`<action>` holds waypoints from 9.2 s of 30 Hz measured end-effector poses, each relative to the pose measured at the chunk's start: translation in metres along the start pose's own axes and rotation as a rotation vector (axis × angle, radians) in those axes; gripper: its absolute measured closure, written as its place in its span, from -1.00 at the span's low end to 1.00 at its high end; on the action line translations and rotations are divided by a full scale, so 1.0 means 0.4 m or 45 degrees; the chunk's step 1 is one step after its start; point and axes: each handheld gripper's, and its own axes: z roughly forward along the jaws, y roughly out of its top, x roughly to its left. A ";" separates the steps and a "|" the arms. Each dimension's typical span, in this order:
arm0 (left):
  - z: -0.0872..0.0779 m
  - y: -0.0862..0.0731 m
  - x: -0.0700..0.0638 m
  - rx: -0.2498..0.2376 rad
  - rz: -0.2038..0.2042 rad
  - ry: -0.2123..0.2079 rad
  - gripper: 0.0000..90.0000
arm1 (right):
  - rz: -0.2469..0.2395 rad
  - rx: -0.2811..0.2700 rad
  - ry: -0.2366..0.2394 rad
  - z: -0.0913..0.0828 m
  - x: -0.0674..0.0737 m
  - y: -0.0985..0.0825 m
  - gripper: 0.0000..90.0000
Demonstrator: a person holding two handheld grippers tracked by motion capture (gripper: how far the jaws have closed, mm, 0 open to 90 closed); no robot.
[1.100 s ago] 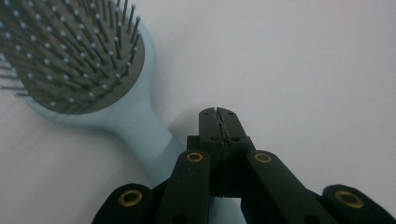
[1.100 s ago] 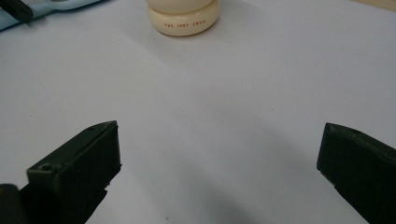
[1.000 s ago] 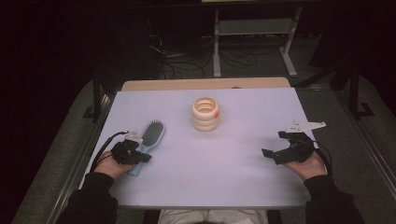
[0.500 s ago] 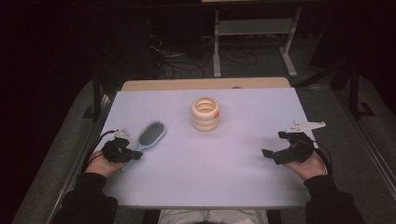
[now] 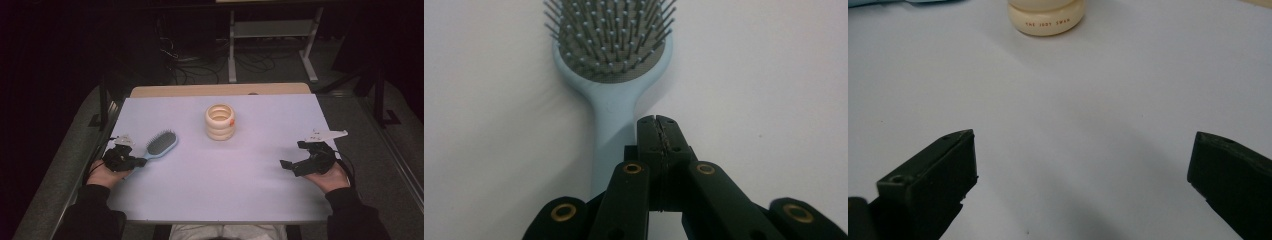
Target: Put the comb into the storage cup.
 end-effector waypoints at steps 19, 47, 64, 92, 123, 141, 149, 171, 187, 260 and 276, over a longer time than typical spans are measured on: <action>-0.003 0.000 0.028 0.015 -0.022 0.104 1.00 | -0.011 0.009 0.005 0.004 0.001 0.001 -1.00; -0.100 0.052 0.022 -0.105 0.159 0.020 -0.14 | 0.013 0.031 0.011 0.011 -0.006 -0.004 -1.00; -0.098 0.099 0.060 0.016 0.170 -0.054 -1.00 | 0.013 0.028 0.013 0.011 -0.006 -0.004 -1.00; 0.020 0.082 0.098 0.229 0.193 -0.090 -0.89 | -0.001 0.045 0.015 0.016 -0.003 -0.004 -1.00; 0.046 0.071 0.097 0.199 0.193 -0.044 0.07 | -0.003 0.052 0.014 0.017 -0.002 -0.005 -1.00; 0.049 0.067 0.091 0.182 0.217 0.083 0.55 | 0.003 0.055 0.007 0.016 -0.002 -0.006 -1.00; 0.036 0.070 0.087 0.136 0.203 0.093 0.55 | 0.005 0.058 0.009 0.018 -0.004 -0.007 -1.00; -0.015 0.143 0.029 0.109 0.312 0.113 0.55 | 0.005 0.035 0.012 0.009 -0.003 -0.006 -1.00; -0.071 0.209 0.002 0.051 0.344 0.117 0.55 | 0.002 0.018 0.016 0.002 0.001 -0.004 -1.00; -0.046 0.442 -0.190 -0.137 0.569 0.065 0.55 | -0.174 -0.012 0.095 -0.009 0.018 0.180 -1.00; -0.053 0.454 -0.207 -0.240 0.596 0.043 0.55 | -0.204 -0.049 0.132 0.019 0.056 0.330 -1.00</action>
